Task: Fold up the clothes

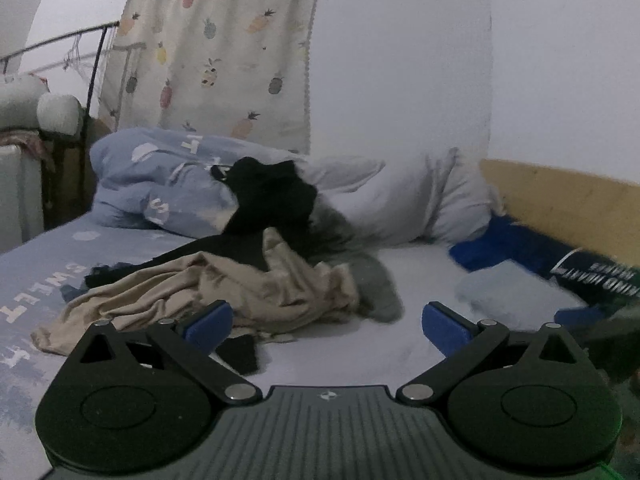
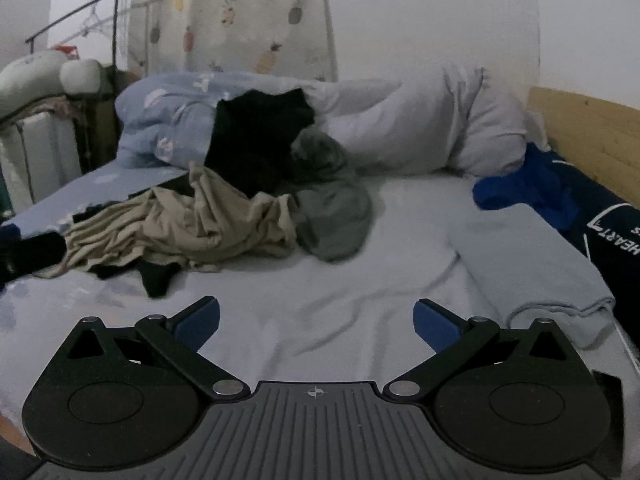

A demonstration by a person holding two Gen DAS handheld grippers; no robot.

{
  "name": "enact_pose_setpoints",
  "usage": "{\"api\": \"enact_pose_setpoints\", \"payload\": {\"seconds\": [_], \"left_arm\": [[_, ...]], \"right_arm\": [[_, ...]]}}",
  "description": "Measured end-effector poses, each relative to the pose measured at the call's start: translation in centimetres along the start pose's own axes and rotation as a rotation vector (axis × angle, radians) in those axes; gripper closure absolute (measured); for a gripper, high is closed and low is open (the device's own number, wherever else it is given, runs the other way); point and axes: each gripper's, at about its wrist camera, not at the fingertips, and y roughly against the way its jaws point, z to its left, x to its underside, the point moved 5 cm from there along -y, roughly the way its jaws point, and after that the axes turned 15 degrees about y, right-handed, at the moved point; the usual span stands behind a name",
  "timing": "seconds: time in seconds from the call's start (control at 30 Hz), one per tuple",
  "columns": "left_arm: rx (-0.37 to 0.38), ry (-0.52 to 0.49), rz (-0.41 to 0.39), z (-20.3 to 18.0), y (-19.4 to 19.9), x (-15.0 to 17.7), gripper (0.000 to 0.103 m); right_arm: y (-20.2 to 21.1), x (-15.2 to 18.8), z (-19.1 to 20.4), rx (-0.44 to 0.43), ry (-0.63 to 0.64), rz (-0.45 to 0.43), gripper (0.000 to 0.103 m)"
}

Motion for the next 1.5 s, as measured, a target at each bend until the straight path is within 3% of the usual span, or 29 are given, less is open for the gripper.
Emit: {"api": "enact_pose_setpoints", "payload": {"seconds": [0.2, 0.47, 0.77, 1.0, 1.17, 1.5], "left_arm": [[-0.097, 0.05, 0.011, 1.4, -4.1, 2.5, 0.0], [-0.114, -0.018, 0.022, 1.2, -8.8, 5.5, 0.0], [-0.153, 0.026, 0.139, 2.7, -13.1, 9.0, 0.0], [-0.185, 0.053, 0.259, 3.5, -14.8, 9.9, 0.0], [-0.237, -0.024, 0.268, 3.1, -14.8, 10.9, 0.0], [-0.223, -0.024, 0.265, 3.1, -13.4, 11.2, 0.0]], "right_arm": [[-3.8, 2.0, 0.6, 0.016, -0.009, -0.021, 0.0], [-9.9, 5.1, -0.5, 0.054, -0.033, 0.01, 0.0], [-15.1, 8.8, -1.6, 0.074, -0.083, 0.063, 0.0], [-16.0, 9.8, -1.1, 0.067, -0.074, 0.074, 0.0], [-16.3, 9.8, -0.8, 0.082, -0.056, 0.082, 0.0], [-16.3, 9.5, -0.5, 0.104, -0.033, 0.078, 0.0]]}}
